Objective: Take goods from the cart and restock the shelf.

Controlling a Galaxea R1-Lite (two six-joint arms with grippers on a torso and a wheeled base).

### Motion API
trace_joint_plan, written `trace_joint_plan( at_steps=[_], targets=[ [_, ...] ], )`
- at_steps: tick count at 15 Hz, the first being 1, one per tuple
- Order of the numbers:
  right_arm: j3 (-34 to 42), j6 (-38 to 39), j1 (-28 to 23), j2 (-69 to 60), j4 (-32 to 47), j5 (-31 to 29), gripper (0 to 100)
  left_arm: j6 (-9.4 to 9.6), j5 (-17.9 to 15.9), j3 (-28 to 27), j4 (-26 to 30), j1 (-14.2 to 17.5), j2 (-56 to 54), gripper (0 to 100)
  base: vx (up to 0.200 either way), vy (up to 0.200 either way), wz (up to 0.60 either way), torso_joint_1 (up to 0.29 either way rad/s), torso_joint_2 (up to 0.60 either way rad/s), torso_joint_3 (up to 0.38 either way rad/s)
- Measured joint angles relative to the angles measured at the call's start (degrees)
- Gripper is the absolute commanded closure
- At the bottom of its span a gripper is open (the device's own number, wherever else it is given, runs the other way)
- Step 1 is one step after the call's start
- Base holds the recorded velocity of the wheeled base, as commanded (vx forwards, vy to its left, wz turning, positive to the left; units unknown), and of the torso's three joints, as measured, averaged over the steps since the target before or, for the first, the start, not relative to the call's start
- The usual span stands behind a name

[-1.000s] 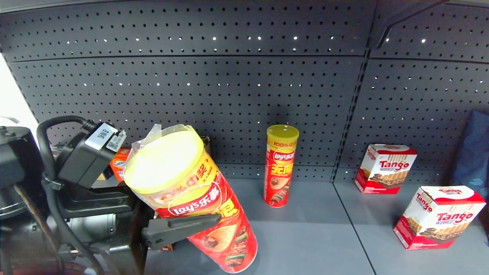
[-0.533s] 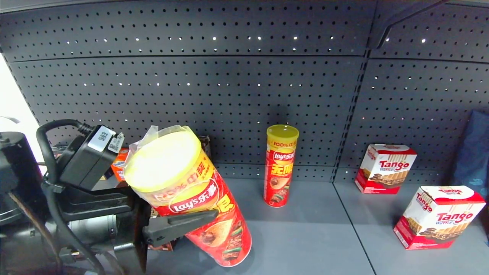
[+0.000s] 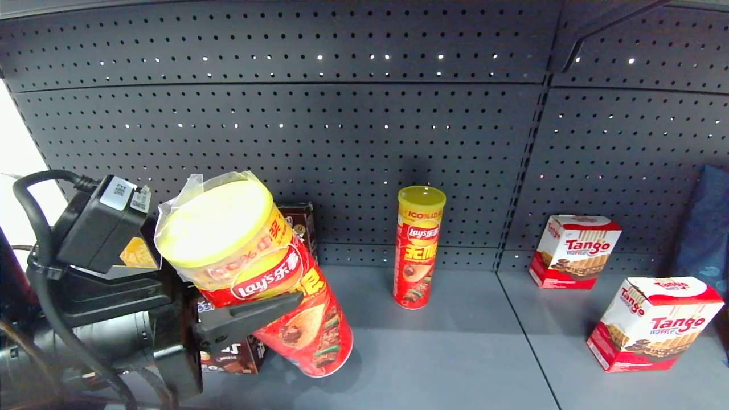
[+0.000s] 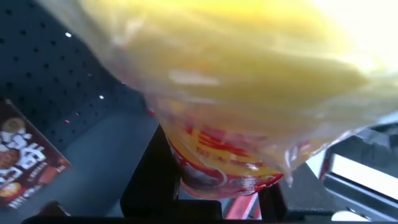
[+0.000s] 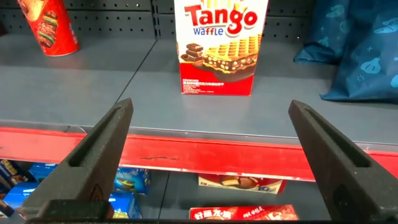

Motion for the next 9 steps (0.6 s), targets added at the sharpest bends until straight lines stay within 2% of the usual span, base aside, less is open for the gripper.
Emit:
trace_joint_plan(
  at_steps=[4,6,9],
  targets=[
    [0.0,0.0,0.0,0.0,0.0,0.0,0,-0.3,0.0,0.3,5.8,-2.1,-3.4,100,0.0,0.0,0.0,0.0,0.0,0.0],
    [0.0,0.0,0.0,0.0,0.0,0.0,0,-0.33,-0.3,1.0,6.1,-3.7,-5.0,100,0.0,0.0,0.0,0.0,0.0,0.0],
    [0.0,0.0,0.0,0.0,0.0,0.0,0,-0.35,-0.4,1.4,6.1,-3.6,-6.5,100,0.0,0.0,0.0,0.0,0.0,0.0]
  ],
)
